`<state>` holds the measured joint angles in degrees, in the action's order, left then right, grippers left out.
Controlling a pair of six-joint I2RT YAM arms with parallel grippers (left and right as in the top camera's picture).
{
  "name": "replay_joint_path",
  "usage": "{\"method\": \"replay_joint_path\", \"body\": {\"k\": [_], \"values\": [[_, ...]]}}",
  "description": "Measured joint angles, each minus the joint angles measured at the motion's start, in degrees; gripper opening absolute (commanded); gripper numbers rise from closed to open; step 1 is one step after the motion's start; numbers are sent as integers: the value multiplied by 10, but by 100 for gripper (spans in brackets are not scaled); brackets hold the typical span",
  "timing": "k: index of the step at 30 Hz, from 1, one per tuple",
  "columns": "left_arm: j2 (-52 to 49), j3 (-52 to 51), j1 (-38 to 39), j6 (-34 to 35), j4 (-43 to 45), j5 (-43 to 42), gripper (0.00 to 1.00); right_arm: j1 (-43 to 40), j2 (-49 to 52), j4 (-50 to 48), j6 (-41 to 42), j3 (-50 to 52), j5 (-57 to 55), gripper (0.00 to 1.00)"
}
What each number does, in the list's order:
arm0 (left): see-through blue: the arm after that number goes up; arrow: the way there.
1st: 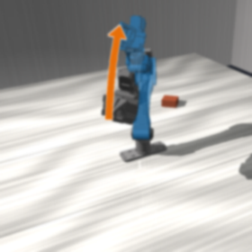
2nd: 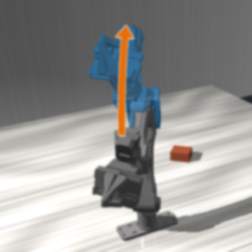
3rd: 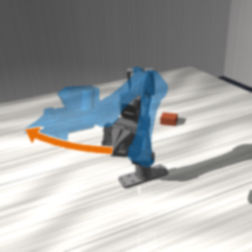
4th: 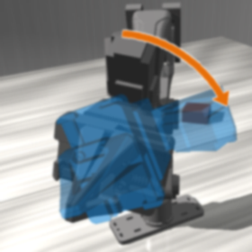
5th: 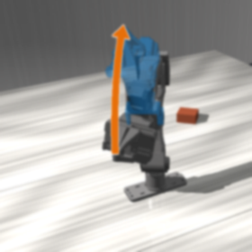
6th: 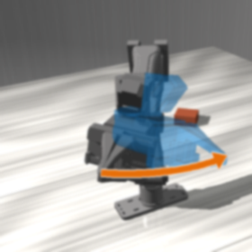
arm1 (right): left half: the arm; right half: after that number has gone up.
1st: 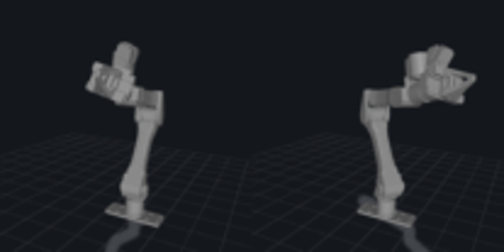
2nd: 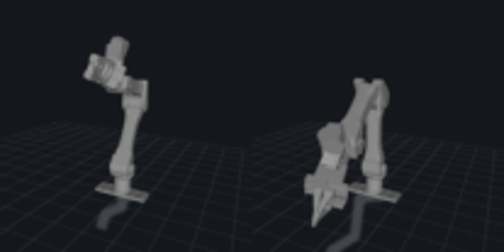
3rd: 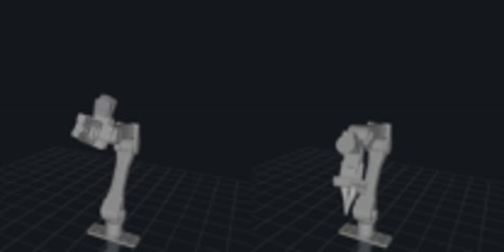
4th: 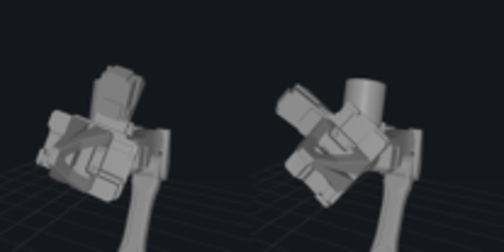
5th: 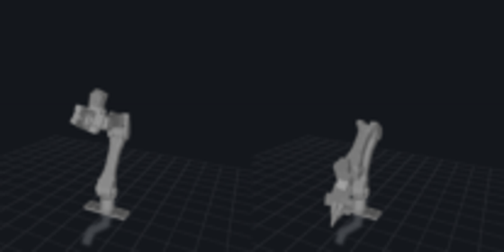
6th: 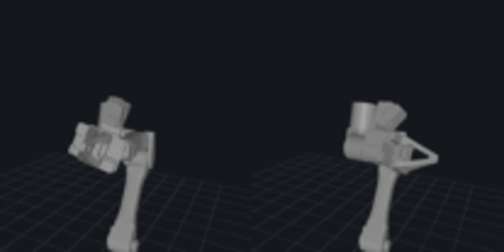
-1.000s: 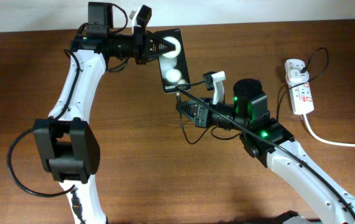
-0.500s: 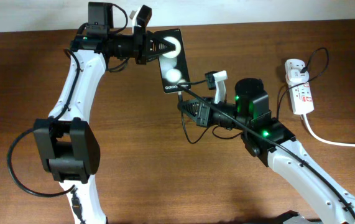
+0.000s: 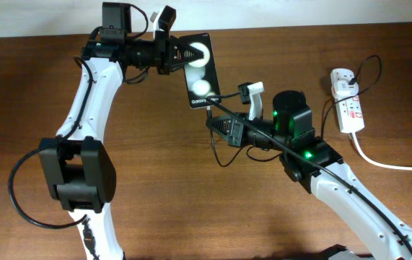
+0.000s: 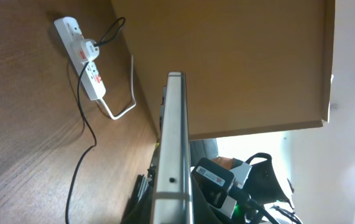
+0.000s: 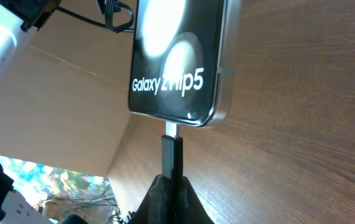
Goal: Plug charger to phone and switch on socket
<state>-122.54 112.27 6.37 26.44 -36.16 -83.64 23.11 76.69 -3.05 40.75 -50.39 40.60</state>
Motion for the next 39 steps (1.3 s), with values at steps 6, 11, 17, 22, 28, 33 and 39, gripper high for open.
{"method": "replay_joint_path", "body": {"k": [6, 11, 17, 22, 28, 33, 39], "values": [[0, 0, 0, -5, 0, 0, 0, 0, 0, 0, 0, 0, 2, 4], [0, 0, 0, -6, 0, 0, 0, 0, 0, 0, 0, 0, 2, 4], [0, 0, 0, -6, 0, 0, 0, 0, 0, 0, 0, 0, 2, 4], [0, 0, 3, -7, 0, 0, 0, 0, 0, 0, 0, 0, 7, 4], [0, 0, 4, -7, 0, 0, 0, 0, 0, 0, 0, 0, 8, 4], [0, 0, 4, -7, 0, 0, 0, 0, 0, -3, 0, 0, 9, 4], [0, 0, 4, -7, 0, 0, 0, 0, 0, -4, 0, 0, 10, 4]]}}
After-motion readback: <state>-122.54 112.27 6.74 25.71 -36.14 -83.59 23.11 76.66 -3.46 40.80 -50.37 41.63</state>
